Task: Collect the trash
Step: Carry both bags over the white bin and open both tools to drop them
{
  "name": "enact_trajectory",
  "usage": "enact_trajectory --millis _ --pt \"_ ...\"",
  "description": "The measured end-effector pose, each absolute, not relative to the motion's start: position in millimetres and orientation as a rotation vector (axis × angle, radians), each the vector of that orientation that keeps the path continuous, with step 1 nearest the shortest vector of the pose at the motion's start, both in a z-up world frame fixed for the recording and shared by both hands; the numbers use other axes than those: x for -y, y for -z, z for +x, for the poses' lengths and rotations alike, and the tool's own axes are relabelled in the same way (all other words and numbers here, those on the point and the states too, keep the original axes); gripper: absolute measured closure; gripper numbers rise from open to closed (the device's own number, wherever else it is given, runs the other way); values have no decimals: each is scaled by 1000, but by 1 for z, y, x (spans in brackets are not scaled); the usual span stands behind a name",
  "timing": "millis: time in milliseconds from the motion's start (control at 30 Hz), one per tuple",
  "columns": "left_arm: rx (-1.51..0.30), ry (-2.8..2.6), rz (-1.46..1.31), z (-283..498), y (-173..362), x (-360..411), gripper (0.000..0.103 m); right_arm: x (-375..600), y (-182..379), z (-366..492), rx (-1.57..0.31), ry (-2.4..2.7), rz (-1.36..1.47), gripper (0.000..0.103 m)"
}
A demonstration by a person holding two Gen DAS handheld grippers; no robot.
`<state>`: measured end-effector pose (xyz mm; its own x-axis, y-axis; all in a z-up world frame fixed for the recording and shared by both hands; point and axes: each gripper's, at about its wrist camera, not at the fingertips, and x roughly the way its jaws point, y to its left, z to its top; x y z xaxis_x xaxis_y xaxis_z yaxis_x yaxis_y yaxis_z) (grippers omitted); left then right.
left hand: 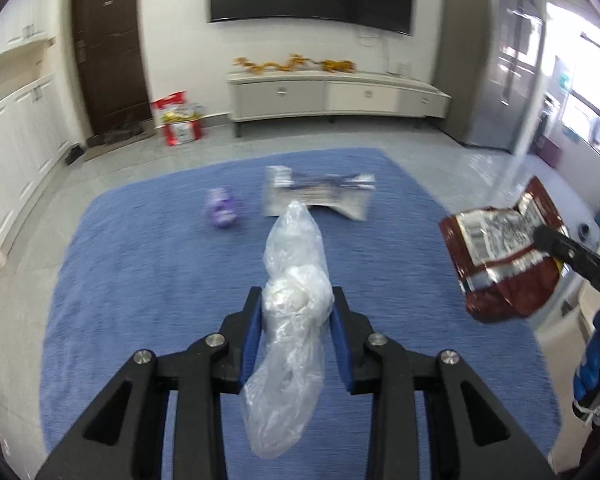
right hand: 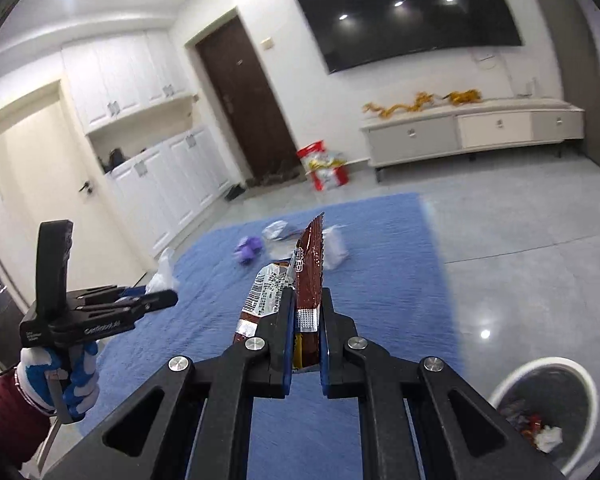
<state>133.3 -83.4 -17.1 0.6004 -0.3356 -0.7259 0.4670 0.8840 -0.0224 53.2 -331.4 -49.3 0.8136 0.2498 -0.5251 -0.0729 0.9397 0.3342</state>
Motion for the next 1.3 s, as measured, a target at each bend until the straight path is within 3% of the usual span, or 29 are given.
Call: enact_trajectory --millis 533,867,933,967,1000,1067,1300 --pt "-956 926 275 77 50 353 72 525 95 -48 -667 288 389 93" --pt "-1107 969 243 93 94 442 71 566 142 -34 -732 377 437 89" --pt "-1130 972 227 97 101 450 67 569 149 -28 -744 387 444 89" --pt "-1143 974 215 98 105 451 59 570 152 -26 -748 389 447 89" --pt "-1152 972 202 100 107 452 49 572 155 -24 -754 388 453 84" --pt "-1156 970 181 101 109 454 44 572 158 -27 -756 388 460 72" --pt "-1106 983 167 94 96 437 44 564 149 -36 -752 406 450 60"
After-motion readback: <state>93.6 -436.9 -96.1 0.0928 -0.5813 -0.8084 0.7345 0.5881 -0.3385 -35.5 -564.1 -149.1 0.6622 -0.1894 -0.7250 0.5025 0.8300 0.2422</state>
